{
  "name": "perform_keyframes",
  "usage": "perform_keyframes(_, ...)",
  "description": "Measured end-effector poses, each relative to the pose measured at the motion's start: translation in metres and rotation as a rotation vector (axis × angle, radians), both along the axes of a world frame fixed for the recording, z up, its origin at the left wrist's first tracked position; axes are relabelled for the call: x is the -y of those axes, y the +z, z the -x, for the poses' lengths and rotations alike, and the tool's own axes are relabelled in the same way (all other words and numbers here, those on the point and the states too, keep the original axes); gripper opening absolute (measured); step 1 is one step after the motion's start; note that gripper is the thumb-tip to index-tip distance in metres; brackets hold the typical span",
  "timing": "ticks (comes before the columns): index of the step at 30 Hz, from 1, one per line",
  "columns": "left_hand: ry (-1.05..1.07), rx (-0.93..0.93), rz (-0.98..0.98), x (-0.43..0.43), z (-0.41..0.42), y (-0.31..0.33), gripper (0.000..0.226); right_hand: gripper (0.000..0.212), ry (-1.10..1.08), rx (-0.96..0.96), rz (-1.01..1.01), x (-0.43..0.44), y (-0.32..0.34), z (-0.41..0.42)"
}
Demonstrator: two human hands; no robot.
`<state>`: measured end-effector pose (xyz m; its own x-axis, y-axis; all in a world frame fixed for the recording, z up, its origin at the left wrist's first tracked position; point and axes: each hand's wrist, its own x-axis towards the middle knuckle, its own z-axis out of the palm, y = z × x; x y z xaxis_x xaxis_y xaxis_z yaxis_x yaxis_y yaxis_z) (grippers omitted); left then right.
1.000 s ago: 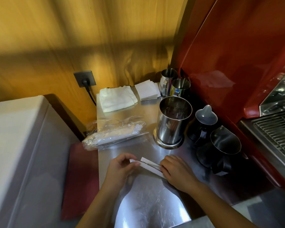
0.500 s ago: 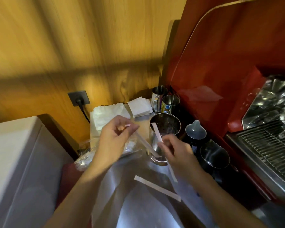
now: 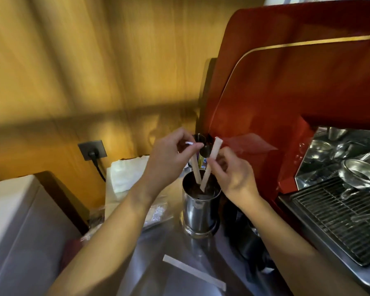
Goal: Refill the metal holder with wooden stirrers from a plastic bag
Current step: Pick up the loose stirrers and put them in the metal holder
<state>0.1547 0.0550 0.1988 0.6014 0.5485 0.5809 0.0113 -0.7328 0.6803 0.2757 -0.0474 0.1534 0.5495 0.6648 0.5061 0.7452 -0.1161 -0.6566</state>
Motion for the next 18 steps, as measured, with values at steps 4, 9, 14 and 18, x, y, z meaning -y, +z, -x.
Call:
perform_keyframes(4,0.072,-0.239,0.076,-0.008,-0.014,-0.032,0.016,0.016,0.035,0.108,0.156,-0.005,-0.018,-0.006)
perform_keyframes(9,0.127,-0.445,0.062,-0.009,-0.018,-0.051,0.015,0.014,0.029,0.144,0.226,-0.008,-0.031,-0.012)
perform_keyframes(14,0.203,-0.485,0.008,-0.011,-0.006,-0.051,0.016,0.013,0.052,0.197,0.174,-0.005,-0.024,-0.009)
perform_keyframes(18,0.295,-0.396,0.006,-0.01,0.023,-0.051,0.019,0.013,0.084,0.234,0.128,0.004,-0.014,0.008)
